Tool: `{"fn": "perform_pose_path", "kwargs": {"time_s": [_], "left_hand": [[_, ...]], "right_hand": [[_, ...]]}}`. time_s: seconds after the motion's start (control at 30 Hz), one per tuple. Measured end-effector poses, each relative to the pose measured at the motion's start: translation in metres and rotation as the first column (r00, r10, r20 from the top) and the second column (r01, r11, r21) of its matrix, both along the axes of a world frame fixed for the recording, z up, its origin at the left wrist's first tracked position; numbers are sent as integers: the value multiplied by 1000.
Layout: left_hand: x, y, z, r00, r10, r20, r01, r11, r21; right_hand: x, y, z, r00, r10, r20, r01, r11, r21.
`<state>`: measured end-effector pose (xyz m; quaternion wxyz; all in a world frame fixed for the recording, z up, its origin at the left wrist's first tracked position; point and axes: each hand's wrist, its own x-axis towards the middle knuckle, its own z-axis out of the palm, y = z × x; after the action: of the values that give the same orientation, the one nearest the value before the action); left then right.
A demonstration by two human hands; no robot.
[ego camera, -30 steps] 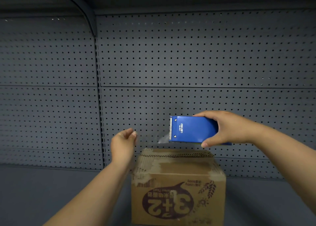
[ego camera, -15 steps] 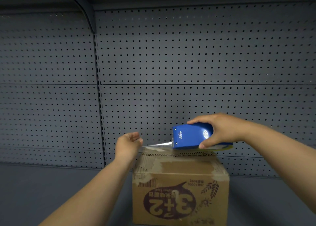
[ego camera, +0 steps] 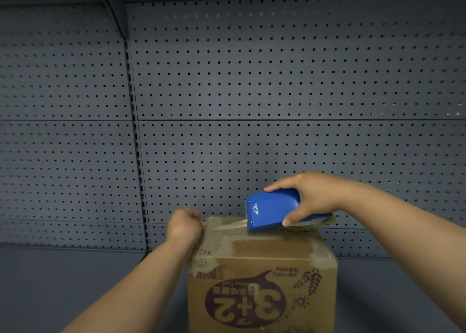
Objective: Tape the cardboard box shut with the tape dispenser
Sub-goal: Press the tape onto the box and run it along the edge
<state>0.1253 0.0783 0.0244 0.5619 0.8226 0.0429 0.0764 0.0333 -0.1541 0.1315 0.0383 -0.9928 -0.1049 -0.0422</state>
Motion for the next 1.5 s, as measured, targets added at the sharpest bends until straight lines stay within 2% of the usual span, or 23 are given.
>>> {"fn": "perform_pose_path", "kwargs": {"time_s": [0.23, 0.33, 0.47, 0.57, 0.6, 0.63, 0.67, 0.7, 0.73, 0.77, 0.8, 0.83, 0.87, 0.93, 1.03, 1.13, 1.2, 1.33, 1.5], "left_hand": [[5, -1, -5, 999, -10, -32, 13, 994, 105], [8, 0, -6, 997, -9, -74, 16, 996, 89], [10, 8, -6, 977, -61, -206, 67, 998, 22], [10, 17, -4, 915, -152, -375, 125, 988, -96], [8, 18, -2, 904, -153, -399, 131, 988, -83], [4, 17, 3, 909, -145, -392, 159, 987, 3], [1, 15, 8, 928, -117, -353, 199, 958, 208], [0, 12, 10, 963, -81, -258, 198, 862, 467], [-2, 8, 12, 993, -71, -94, 117, 710, 694], [-7, 2, 15, 991, -116, 68, 12, 579, 816], [-13, -5, 17, 963, -197, 183, -57, 515, 856], [-21, -14, 18, 925, -297, 235, -63, 491, 869], [-28, -21, 17, 891, -400, 216, 2, 480, 877], [-39, -32, 15, 851, -523, 47, 205, 414, 887], [-41, -31, 10, 820, -541, -187, 418, 341, 842], [-43, -28, 7, 804, -545, -236, 454, 307, 837], [-47, -27, 8, 804, -549, -226, 450, 315, 835], [-48, -27, 7, 805, -550, -222, 451, 324, 832], [-45, -28, 3, 809, -545, -221, 448, 328, 832]], "right_hand": [[4, 7, -3, 1000, -21, -16, 20, 999, -42], [3, 9, -4, 999, -34, -22, 33, 998, -45], [1, 10, -4, 999, -40, -22, 39, 998, -43], [0, 12, -4, 999, -44, -24, 42, 998, -49], [0, 12, -4, 999, -43, -23, 42, 998, -56], [0, 13, -4, 999, -43, -23, 42, 997, -64], [0, 14, -4, 999, -44, -22, 42, 996, -73], [0, 15, -4, 999, -45, -21, 43, 996, -81], [1, 16, -3, 999, -45, -22, 43, 995, -90], [1, 16, -3, 999, -45, -24, 43, 994, -97], [1, 17, -3, 999, -45, -27, 42, 994, -101], [2, 17, -2, 999, -44, -31, 41, 994, -102], [2, 17, -2, 998, -44, -35, 40, 994, -102], [3, 17, -1, 998, -43, -45, 39, 994, -98], [4, 19, -1, 996, -38, -76, 28, 992, -122], [7, 20, 2, 993, -31, -118, 9, 983, -182], [7, 21, 6, 983, -56, -178, 12, 971, -238], [8, 23, 9, 973, -89, -213, -13, 899, -437], [10, 17, 15, 960, -105, -260, 0, 927, -375]]}}
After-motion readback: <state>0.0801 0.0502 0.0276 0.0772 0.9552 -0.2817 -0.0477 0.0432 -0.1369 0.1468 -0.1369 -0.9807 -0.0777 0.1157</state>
